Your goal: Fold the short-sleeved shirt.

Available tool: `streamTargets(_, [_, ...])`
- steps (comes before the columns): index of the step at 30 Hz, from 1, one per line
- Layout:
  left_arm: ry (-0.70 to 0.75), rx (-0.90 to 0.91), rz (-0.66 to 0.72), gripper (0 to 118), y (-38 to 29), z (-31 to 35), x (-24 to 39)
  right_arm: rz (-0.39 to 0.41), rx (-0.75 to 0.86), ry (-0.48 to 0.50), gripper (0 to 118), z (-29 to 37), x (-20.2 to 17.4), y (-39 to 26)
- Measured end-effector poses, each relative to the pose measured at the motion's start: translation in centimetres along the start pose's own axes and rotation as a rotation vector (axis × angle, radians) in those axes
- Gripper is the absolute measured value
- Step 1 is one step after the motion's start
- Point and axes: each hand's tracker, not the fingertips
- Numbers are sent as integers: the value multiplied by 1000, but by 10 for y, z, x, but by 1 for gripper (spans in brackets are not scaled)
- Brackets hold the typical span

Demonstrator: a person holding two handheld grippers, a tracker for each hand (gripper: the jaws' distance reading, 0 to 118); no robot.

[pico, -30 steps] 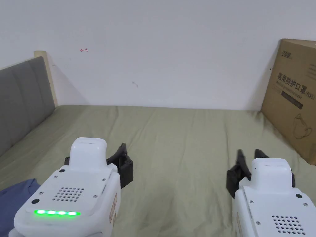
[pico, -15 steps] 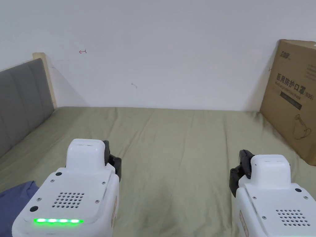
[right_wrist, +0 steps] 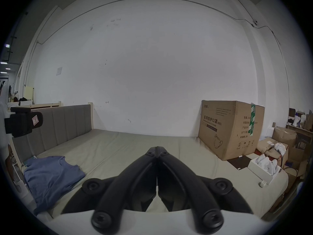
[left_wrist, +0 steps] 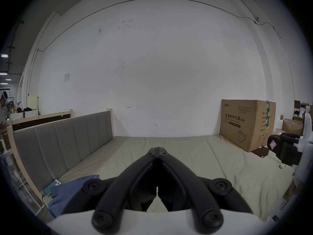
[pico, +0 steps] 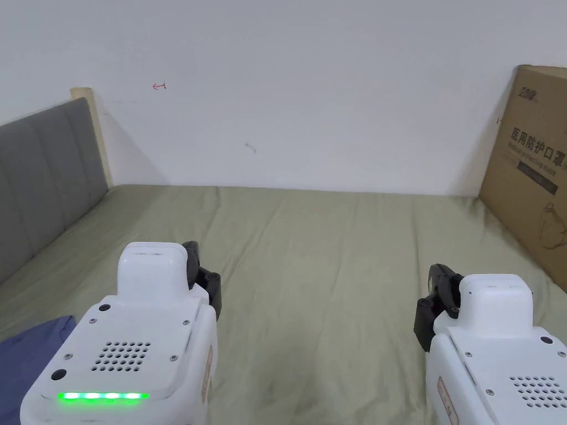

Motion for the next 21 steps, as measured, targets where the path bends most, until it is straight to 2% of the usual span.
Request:
streamTargets(2, [-1, -4, 3, 0, 1, -1, -2, -5, 1, -2, 0, 0, -1, -1])
streamTargets(5, [13, -16, 22, 0, 3, -2, -9, -58, -5, 43, 0, -4, -6, 3])
streamTargets(7, [56, -25, 32, 0, 4, -1, -19, -61, -4, 118, 0, -7, -15, 6])
streamTargets(10, [138, -29, 37, 0, 6, 4, -43, 2, 14, 182, 0, -9, -41, 8])
streamTargets(18, [423, -48, 20, 0, 7, 49, -115, 2, -3, 481, 0, -19, -128, 6])
streamTargets(21, [522, -60, 9, 0, 5, 68, -136, -22, -25, 582, 0, -20, -154, 5])
